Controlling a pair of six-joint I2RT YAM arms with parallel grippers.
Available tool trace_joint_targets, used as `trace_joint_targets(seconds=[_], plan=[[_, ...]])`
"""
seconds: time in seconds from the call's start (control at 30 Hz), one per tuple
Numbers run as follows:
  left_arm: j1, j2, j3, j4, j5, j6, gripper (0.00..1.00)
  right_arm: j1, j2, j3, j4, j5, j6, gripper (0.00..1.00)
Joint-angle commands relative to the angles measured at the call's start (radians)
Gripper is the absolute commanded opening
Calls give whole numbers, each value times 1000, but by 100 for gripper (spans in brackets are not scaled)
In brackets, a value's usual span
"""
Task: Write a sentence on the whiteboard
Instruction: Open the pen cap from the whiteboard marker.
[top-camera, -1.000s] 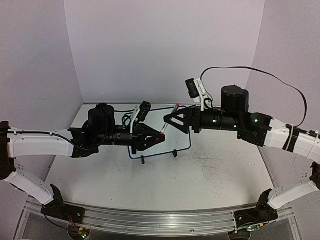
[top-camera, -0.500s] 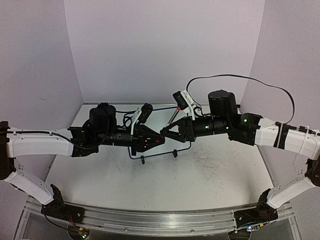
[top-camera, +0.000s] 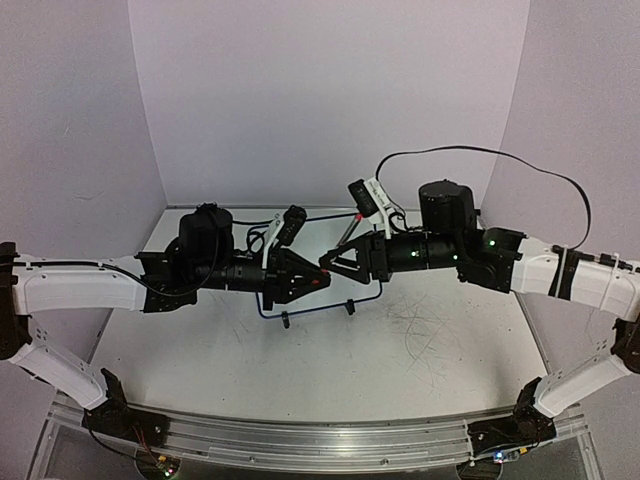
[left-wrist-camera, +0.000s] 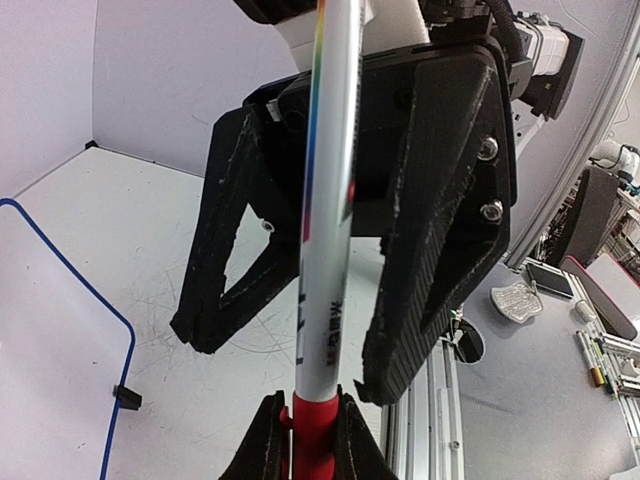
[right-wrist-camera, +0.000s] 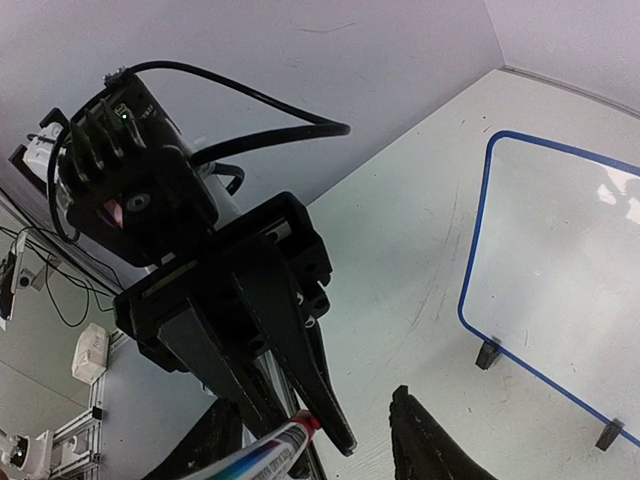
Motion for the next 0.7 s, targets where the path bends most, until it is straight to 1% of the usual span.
trace_joint_targets(seconds=[0.0,0.07,0.17,0.3,0.43,0.53,0.67], plan=[[3,-6,41,-43,-29,-6,0,12,-66,-16,68,22,-15,50],[2,-3,44,-55,-40,-5,0,13,-82,-27,73,24,-22,51],[3,3,53,-75,-50,0,0,14,-103,-46,84,35,-28,59],[3,10,67,-93,-43,11,0,22,-65,-23,55,22,-38,59],[3,29,100,-155,-52,40,0,28,-23,3,23,7,-58,52],[2,24,98,-172,-51,56,0,30,-4,25,8,-10,-69,48],[2,26,99,-187,-51,63,0,30,13,41,-6,-12,-78,36]])
